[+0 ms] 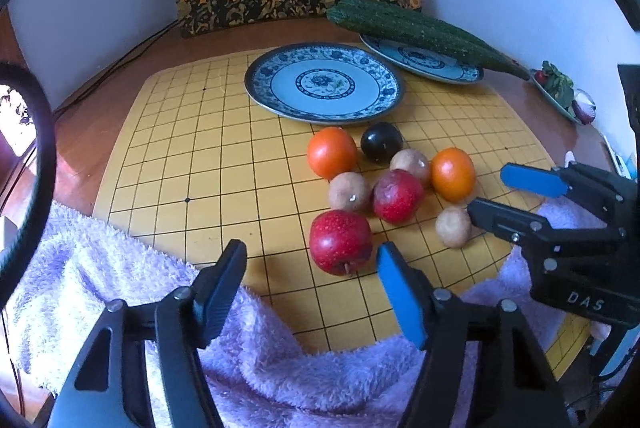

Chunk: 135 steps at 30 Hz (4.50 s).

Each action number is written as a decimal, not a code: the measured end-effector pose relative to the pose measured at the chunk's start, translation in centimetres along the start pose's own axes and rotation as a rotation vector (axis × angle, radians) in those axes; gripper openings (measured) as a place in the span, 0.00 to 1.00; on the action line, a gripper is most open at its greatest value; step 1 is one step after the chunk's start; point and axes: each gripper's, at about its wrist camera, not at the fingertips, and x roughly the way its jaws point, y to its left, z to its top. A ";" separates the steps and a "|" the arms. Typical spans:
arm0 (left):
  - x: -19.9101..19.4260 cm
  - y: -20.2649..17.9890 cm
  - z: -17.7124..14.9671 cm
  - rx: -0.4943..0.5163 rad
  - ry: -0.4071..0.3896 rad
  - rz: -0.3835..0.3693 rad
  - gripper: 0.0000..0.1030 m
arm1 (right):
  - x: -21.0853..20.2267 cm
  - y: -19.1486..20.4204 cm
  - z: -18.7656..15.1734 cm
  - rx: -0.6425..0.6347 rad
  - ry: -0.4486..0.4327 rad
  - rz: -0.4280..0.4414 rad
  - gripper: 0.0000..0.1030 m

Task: Organize fruits
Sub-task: 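Move the left tool to the red apple while the right tool approaches the large orange, then close the left tool on the red apple while the right tool grips the large orange, then carry the red apple with the left tool while the right tool carries the orange to the empty plate, then lower and release the apple with the left tool while the right tool releases the orange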

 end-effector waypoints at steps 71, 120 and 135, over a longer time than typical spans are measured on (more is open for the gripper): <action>-1.4 -0.3 7.1 -0.009 -0.095 -0.030 0.32 | -0.7 0.5 4.8 0.034 -0.060 0.065 0.31; 9.2 3.0 14.7 -0.087 0.015 -0.011 0.32 | 8.5 -1.8 13.2 -0.009 0.003 0.001 0.31; 9.4 2.9 14.5 -0.077 0.020 0.000 0.32 | 8.7 -1.9 13.3 -0.014 -0.001 0.000 0.33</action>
